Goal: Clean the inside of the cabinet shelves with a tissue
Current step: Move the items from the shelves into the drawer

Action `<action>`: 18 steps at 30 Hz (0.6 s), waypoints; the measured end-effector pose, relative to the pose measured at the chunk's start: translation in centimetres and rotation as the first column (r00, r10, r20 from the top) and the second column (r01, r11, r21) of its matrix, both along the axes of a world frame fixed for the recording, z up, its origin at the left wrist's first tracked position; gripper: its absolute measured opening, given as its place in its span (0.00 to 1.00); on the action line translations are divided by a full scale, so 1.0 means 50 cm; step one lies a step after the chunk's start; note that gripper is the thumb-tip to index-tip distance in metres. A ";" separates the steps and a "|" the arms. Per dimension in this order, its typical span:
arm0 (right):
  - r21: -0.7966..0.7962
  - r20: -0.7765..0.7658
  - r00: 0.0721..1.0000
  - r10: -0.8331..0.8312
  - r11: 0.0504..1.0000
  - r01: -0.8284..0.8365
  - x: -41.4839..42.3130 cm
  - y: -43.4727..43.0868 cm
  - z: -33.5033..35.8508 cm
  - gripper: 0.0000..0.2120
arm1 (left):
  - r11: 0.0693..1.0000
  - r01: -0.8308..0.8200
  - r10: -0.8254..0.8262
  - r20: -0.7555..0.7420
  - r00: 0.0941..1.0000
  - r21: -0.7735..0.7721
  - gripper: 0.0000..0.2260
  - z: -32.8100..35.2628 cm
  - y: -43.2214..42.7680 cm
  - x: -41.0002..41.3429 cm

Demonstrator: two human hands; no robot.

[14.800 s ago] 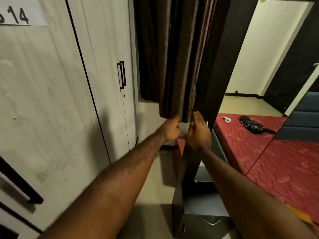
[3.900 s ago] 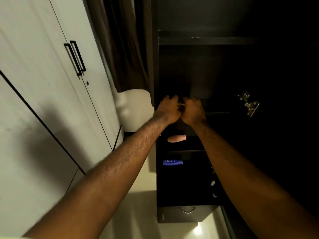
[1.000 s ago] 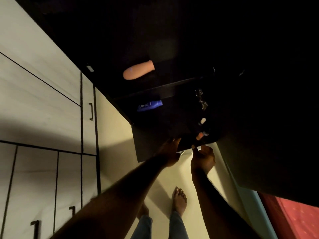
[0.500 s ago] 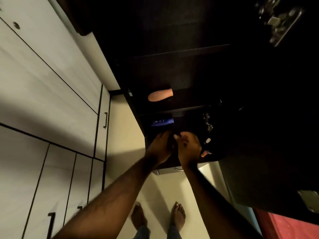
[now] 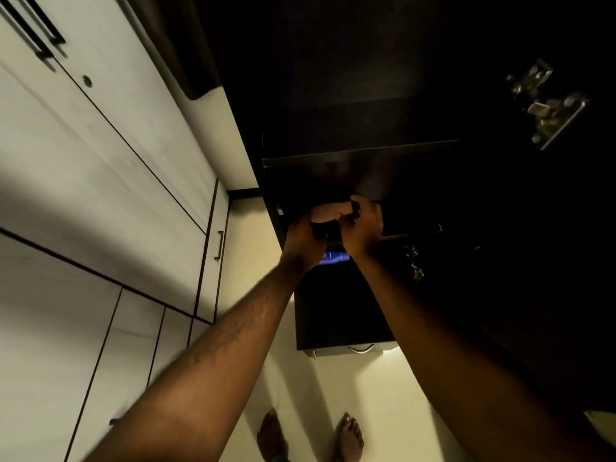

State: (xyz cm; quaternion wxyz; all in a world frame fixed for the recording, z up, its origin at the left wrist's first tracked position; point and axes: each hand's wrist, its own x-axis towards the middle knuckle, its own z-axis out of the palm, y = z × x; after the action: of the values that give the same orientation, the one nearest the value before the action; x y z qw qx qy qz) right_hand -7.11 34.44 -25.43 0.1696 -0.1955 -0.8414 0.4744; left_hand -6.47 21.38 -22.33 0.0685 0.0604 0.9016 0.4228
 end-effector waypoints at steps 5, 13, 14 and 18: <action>0.122 0.095 0.987 0.126 0.983 -0.137 -0.047 0.024 -0.028 0.23 | 0.997 -0.031 0.039 0.115 0.993 -0.071 0.19 0.006 0.015 -0.039; 0.267 0.071 0.975 0.209 0.938 -0.220 -0.037 0.031 -0.063 0.14 | 0.998 0.021 -0.014 0.107 0.994 -0.064 0.27 0.010 0.023 -0.038; 0.285 0.079 0.980 0.181 0.938 -0.197 -0.033 0.028 -0.063 0.14 | 0.995 0.037 -0.028 0.093 0.995 -0.088 0.27 0.008 0.022 -0.035; 0.340 0.099 0.969 0.227 0.907 -0.247 -0.013 0.030 -0.061 0.16 | 0.992 0.049 -0.045 0.033 0.998 -0.117 0.20 -0.004 0.013 -0.024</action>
State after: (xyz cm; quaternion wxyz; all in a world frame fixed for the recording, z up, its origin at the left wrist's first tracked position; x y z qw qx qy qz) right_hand -7.76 35.95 -28.50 0.1187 -0.0720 -0.9342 0.3286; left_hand -7.69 22.05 -22.54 0.0956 0.0710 0.9221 0.3681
